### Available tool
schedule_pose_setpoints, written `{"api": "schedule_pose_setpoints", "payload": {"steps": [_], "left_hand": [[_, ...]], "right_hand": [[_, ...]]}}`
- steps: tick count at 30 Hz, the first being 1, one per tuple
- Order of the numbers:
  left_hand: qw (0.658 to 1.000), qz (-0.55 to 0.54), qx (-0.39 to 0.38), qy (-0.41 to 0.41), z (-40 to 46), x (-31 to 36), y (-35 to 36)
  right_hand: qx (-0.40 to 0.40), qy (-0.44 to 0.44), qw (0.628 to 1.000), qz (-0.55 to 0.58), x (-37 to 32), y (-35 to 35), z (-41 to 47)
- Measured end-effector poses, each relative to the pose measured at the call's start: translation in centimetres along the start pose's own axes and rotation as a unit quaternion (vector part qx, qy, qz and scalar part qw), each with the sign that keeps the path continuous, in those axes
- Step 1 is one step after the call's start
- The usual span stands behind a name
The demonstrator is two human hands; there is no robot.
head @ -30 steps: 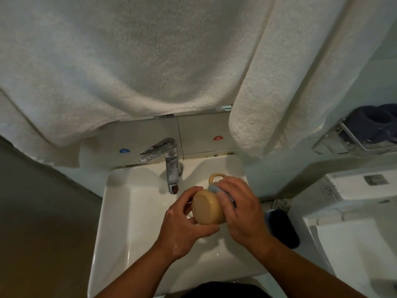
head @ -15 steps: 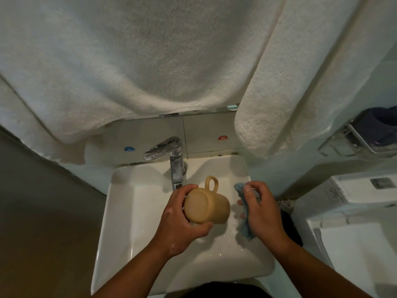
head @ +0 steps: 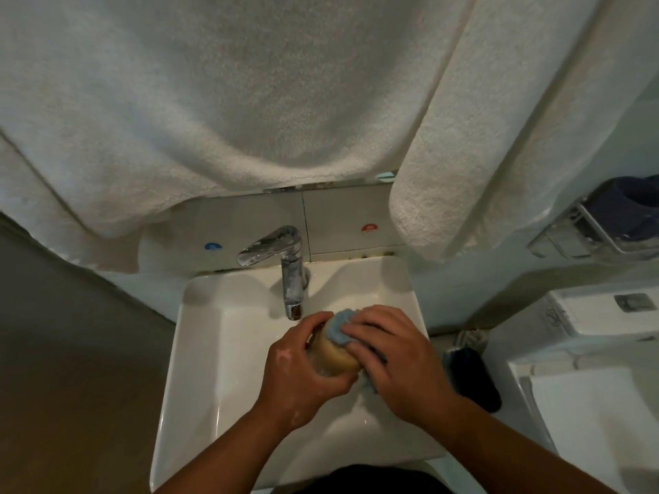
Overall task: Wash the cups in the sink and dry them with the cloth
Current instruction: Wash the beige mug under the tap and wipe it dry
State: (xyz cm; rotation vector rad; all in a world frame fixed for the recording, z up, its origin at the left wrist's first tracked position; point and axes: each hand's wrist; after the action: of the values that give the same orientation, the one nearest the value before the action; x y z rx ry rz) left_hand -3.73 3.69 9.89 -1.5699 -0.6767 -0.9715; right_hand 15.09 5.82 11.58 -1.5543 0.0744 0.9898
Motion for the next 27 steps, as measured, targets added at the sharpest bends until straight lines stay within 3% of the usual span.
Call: {"api": "schedule_pose_setpoints", "payload": {"steps": [4,8,10,15,22,27], "left_hand": [[1.0,0.013,-0.003,0.0,-0.1,0.3,0.4],[1.0,-0.025,-0.012,-0.009,0.3,0.3,0.3],[1.0,-0.006,-0.007,-0.004,0.4,-0.2,0.5],[1.0,0.023,-0.009,-0.002,1.2,0.0,1.2],[0.999,0.016,-0.028,0.003,1.9,-0.1,1.9],[0.999,-0.006,-0.027,-0.024,2.0,-0.4,3.7]], "right_hand": [[0.053,0.069,0.996,0.015,0.7,-0.2,0.4],[0.019,-0.05,0.998,-0.026,-1.3,0.6,0.0],[-0.011,-0.065,0.997,-0.036,0.0,-0.1,-0.8],[0.016,0.077,0.997,0.027,1.0,-0.3,-0.5],[-0.051,0.027,0.998,0.014,2.5,-1.2,-1.9],[0.016,0.205,0.964,0.171,6.4,-2.9,-3.7]]}}
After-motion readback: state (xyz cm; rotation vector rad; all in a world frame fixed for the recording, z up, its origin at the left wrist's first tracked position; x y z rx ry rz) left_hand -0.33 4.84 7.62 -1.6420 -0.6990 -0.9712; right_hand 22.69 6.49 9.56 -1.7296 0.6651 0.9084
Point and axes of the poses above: each hand's wrist, its own z-axis towards the middle knuckle, its own y-axis out of the palm, x = y × z, and after that the axes turned 14 degrees about -x, right-handed
